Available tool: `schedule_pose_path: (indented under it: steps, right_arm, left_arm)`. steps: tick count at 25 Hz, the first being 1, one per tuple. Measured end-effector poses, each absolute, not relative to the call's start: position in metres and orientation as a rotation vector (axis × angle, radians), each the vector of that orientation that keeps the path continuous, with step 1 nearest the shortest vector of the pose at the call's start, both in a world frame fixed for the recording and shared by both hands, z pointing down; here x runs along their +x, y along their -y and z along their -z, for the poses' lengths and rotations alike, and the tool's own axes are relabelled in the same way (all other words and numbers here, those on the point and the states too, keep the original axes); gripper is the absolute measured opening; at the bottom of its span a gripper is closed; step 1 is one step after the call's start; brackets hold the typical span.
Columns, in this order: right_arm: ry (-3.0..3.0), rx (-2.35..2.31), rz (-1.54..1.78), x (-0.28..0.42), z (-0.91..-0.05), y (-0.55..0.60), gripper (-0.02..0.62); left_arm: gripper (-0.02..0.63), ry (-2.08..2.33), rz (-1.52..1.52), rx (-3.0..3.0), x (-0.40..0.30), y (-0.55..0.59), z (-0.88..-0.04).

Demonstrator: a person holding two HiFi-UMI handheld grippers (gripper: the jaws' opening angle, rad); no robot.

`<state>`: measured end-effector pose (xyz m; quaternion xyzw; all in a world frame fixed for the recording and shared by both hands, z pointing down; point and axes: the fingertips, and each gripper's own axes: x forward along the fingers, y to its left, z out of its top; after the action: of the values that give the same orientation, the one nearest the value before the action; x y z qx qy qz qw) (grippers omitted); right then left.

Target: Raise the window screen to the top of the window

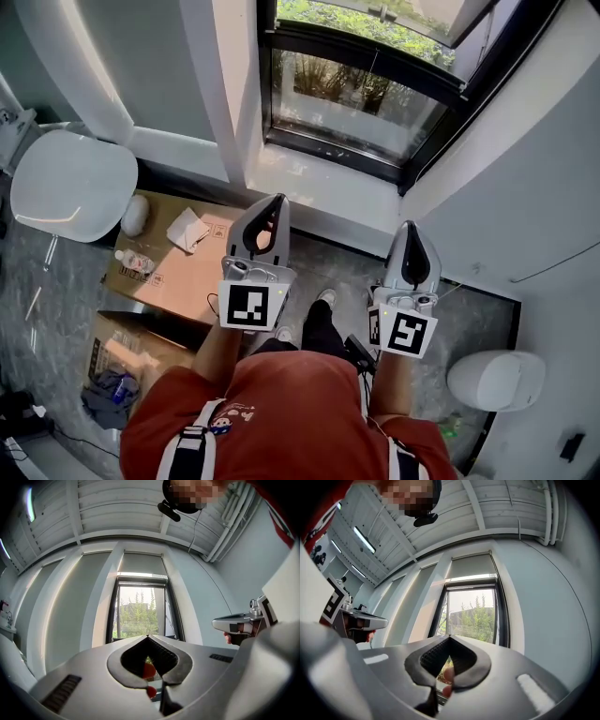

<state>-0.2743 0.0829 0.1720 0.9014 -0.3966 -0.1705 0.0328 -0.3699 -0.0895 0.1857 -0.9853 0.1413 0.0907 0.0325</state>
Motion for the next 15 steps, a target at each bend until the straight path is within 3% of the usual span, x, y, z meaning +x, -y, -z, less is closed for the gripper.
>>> schedule_pose_path:
  steps: [15]
  right_arm:
    - [1.202,2.821,0.516,-0.151,-0.184,-0.056,0.009]
  left_arm:
    - [0.005,-0.445,-0.259,-3.021,-0.252,0.128,-0.191]
